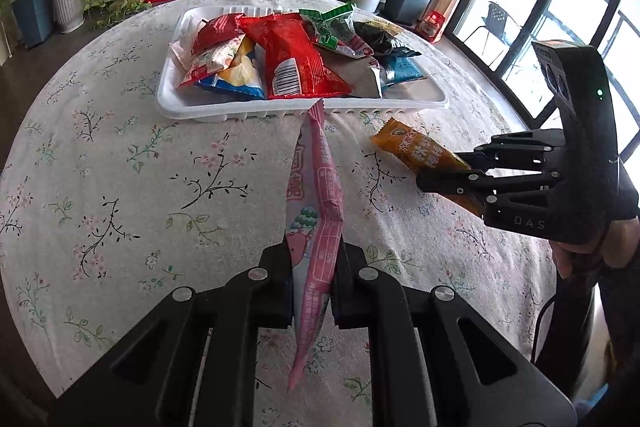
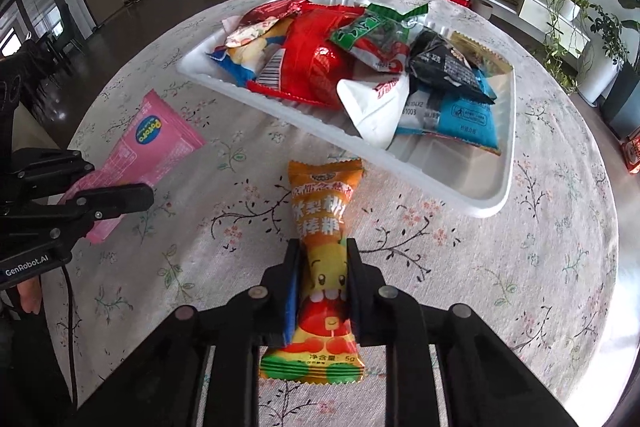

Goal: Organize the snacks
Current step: 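Carry the pink and orange packets over the white tray, then lower both packets into the tray and open both grippers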

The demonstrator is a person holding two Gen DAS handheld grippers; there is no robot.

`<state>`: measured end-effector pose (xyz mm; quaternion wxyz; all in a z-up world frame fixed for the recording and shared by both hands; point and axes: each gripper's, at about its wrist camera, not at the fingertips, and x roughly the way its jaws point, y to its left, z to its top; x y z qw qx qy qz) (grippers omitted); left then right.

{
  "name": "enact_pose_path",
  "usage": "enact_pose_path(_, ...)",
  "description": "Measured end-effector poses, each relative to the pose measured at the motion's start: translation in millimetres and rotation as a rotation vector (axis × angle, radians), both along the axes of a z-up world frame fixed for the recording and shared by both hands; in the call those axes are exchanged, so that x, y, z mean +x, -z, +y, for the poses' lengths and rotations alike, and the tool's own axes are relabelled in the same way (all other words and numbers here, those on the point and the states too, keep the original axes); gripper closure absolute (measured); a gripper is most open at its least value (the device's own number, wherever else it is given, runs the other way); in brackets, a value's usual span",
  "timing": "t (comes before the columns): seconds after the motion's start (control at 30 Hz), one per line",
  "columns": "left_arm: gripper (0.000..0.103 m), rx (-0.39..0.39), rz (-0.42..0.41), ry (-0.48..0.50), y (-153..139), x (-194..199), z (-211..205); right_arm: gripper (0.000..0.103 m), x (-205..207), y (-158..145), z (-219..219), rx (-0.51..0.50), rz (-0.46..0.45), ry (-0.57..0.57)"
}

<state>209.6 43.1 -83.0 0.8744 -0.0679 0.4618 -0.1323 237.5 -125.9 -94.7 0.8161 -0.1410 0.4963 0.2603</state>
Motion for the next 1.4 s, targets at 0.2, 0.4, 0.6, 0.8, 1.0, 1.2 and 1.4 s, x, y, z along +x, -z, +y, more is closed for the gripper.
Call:
enact_pose_path(0.2,0.092,-0.041,-0.030,0.005,-14.8,-2.3,-1.3,0.082,-25.2,-19.3,-18.8,0.137,-0.036,0.068)
enact_pose_path(0.4,0.092,-0.049,-0.083,0.010,-46.0,13.0,3.2,0.082,-20.5,-62.3,-42.2,0.248,-0.113,0.142)
enact_pose_path(0.6,0.092,-0.011,-0.140,0.001,-85.1,56.9,19.5,0.082,20.8,-100.8,-50.4,0.304,-0.166,0.218)
enact_pose_path(0.8,0.092,-0.002,-0.128,-0.018,-92.6,113.5,35.5,0.082,73.2,-109.1,-27.8,0.294,-0.165,0.226)
enact_pose_path(1.0,0.092,0.024,-0.097,0.006,-68.0,168.2,34.4,0.082,111.6,-88.4,0.7,0.242,-0.139,0.246)
enact_pose_path(1.2,0.092,0.024,-0.033,0.017,-37.3,197.4,32.7,0.082,136.9,-61.5,11.1,0.201,-0.105,0.275)
enact_pose_path(1.4,0.092,0.023,-0.003,0.003,-17.9,203.3,32.8,0.082,141.4,-39.2,14.3,0.189,-0.074,0.272)
